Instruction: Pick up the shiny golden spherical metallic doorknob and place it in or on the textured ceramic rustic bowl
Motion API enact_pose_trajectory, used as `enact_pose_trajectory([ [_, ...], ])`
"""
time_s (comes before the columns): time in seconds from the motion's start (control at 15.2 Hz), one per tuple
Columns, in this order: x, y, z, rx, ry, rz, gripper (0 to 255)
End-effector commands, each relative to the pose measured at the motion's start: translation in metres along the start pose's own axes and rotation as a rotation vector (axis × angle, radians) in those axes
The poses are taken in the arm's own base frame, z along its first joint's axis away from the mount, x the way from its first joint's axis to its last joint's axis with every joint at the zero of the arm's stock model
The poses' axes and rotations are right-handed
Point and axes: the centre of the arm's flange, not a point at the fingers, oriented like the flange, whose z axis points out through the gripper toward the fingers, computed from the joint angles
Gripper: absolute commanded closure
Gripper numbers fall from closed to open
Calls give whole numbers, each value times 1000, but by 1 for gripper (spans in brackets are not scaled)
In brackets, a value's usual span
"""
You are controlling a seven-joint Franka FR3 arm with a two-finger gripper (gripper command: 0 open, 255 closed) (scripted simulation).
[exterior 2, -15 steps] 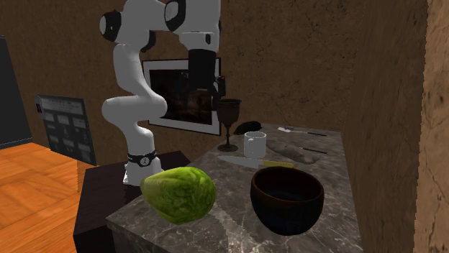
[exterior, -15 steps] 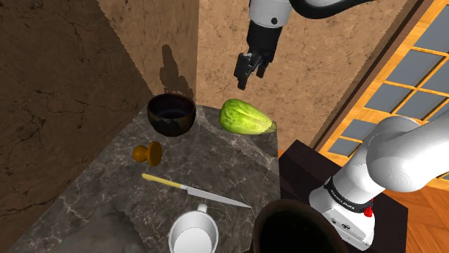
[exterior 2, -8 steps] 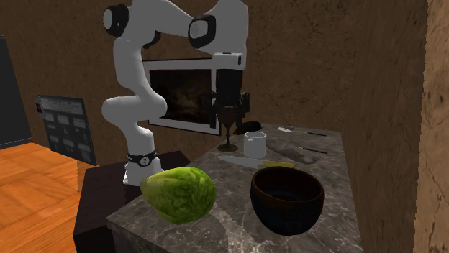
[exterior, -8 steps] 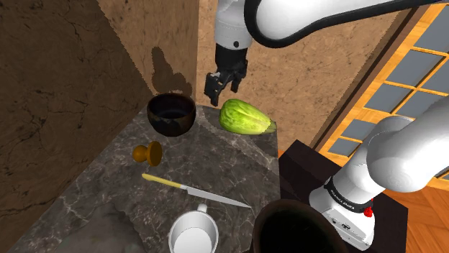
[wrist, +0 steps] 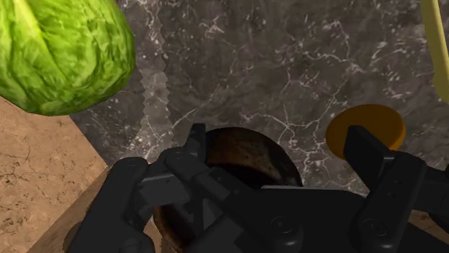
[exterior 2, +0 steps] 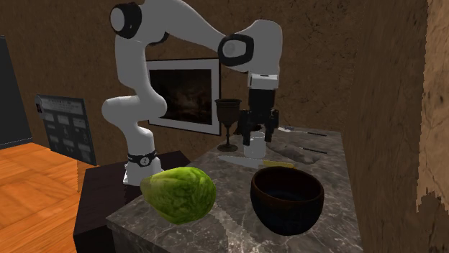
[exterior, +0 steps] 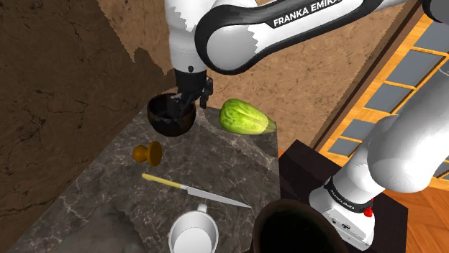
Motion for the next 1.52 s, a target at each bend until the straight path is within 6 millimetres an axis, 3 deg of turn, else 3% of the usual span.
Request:
enact_pose_trajectory([
  [0.0,14,-20,13,2,-2,-7,0],
  [0.79,81,-142,84,11,-15,-57,0],
  [1.25,80,-142,121,11,-15,-57,0],
  [1.45,80,-142,124,11,-15,-57,0],
])
